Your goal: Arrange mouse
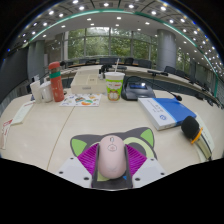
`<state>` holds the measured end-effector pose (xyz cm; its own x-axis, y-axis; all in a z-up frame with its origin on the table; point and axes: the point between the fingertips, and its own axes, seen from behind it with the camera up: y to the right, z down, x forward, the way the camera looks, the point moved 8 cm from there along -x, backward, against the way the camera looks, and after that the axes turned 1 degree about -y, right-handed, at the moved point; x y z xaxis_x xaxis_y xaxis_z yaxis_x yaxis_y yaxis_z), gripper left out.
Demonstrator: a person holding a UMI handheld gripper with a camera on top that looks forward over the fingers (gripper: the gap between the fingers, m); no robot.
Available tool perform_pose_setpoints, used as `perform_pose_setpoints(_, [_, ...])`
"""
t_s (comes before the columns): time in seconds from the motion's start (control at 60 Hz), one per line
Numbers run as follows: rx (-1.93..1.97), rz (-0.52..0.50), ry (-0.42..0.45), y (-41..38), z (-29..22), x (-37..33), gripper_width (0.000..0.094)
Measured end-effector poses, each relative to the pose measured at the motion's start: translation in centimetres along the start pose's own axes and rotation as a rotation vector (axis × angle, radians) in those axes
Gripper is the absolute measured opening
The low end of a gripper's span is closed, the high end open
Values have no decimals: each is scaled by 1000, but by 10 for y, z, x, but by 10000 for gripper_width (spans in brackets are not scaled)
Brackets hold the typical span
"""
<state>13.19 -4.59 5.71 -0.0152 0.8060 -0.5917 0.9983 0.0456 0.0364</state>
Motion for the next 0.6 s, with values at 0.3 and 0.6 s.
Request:
perform_pose_setpoints(0.3, [22,-32,-30,-3,8,-34,851])
perform_pose_setpoints(0.6, [31,52,23,-26,-3,-219,853])
